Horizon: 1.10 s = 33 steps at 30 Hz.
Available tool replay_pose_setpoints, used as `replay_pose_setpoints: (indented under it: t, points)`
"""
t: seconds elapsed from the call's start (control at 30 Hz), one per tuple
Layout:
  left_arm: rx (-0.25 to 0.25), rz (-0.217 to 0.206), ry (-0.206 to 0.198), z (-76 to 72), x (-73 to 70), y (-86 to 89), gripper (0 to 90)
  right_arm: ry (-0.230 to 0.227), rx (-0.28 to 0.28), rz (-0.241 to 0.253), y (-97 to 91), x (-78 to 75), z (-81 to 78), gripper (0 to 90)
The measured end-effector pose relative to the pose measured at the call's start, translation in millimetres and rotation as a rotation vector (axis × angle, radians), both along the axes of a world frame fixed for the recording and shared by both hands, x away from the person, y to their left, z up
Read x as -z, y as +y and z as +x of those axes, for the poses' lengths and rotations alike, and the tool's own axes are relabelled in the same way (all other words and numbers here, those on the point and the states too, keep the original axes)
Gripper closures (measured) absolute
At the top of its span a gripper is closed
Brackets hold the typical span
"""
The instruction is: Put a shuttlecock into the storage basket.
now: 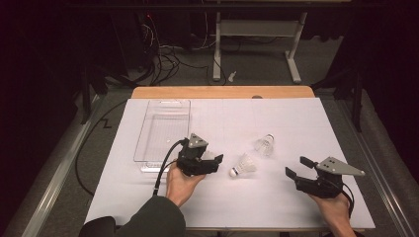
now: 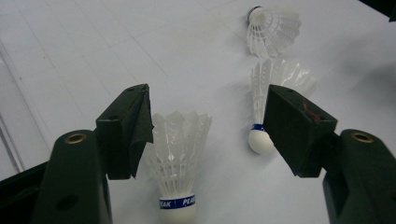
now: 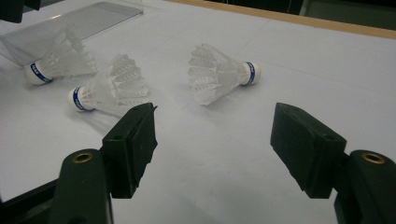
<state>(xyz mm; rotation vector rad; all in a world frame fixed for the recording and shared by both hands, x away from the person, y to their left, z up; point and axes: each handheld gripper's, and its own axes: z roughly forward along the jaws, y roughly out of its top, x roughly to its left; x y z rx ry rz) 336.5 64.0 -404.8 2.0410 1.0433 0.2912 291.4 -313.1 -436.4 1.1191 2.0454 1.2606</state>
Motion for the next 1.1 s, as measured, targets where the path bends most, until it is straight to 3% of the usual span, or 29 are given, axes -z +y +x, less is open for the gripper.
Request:
replay_pose_setpoints:
  t: [0.47,0.83,1.1]
  points:
    - [0.004,0.136,0.090,4.8,-0.3,-6.4,38.7,-0.001,-0.001,0.001,0.1,-0.1,-0.2,31.3]
    - [0.004,0.217,0.175,9.4,5.8,-10.3,39.1,-0.001,-0.003,0.001,0.2,-0.1,-0.2,31.3]
    - [-0.008,0.263,0.204,10.9,9.4,-12.9,39.8,-0.002,-0.005,0.001,0.4,-0.2,-0.2,31.4]
